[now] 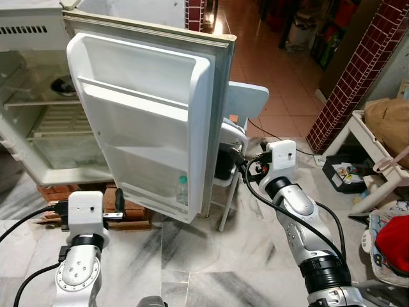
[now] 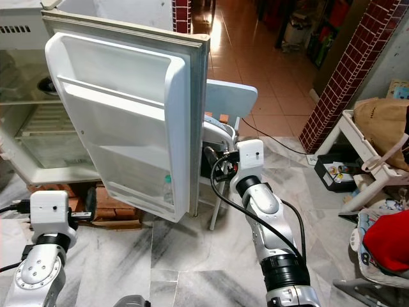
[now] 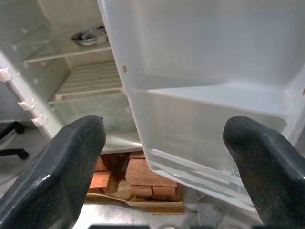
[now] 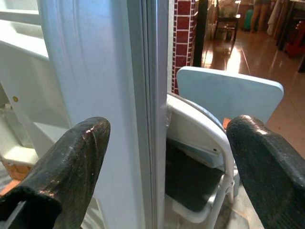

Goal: Restocking fridge

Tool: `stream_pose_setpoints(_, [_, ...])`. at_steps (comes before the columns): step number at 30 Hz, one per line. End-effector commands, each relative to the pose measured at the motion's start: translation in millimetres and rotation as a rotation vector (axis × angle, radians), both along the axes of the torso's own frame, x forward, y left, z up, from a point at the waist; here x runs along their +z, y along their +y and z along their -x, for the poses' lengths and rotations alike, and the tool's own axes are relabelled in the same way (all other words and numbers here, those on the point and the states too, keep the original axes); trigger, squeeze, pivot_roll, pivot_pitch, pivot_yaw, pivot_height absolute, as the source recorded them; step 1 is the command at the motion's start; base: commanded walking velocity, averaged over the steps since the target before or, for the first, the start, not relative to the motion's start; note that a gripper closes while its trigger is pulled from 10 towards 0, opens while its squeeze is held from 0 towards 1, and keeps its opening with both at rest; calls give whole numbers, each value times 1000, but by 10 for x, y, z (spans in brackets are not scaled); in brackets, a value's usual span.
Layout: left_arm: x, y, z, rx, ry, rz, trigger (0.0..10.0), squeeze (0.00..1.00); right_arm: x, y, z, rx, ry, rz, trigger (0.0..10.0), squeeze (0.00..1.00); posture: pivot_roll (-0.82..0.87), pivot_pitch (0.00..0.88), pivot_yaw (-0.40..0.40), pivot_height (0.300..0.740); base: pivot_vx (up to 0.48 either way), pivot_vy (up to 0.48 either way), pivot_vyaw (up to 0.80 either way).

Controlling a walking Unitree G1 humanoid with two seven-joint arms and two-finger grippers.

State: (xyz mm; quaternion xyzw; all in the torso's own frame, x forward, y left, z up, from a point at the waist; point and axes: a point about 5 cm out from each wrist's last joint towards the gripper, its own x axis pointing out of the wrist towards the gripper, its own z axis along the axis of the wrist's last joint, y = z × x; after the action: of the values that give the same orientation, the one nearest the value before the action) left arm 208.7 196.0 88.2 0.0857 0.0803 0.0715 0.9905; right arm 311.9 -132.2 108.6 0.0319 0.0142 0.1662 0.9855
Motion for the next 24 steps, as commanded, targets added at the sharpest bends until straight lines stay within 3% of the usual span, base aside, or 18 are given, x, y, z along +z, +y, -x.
stream_pose_setpoints(1, [31,-7,-16,-9,-14,-8,10000,0,86,-1,-25,3,-39,-14,10000,0,94,0,-39,740,0,0,481])
stream_pose_setpoints(7, [33,0,-18,-10,-14,-9,10000,0,107,-8,-50,1,-51,-10,10000,0,94,0,-44,740,0,0,558])
stream_pose_setpoints(13, [24,-7,-16,-9,-10,-6,10000,0,106,-8,-56,2,-50,-13,10000,0,96,0,-46,740,0,-296,518])
stream_pose_setpoints(17, [10,-2,-6,-6,-5,-5,10000,0,88,2,-52,4,-46,-6,10000,0,96,0,-47,740,0,-308,0])
stream_pose_setpoints(24, [12,7,-2,17,-10,3,10000,0,77,-6,-55,-3,-38,-7,10000,0,97,0,-49,740,0,0,0])
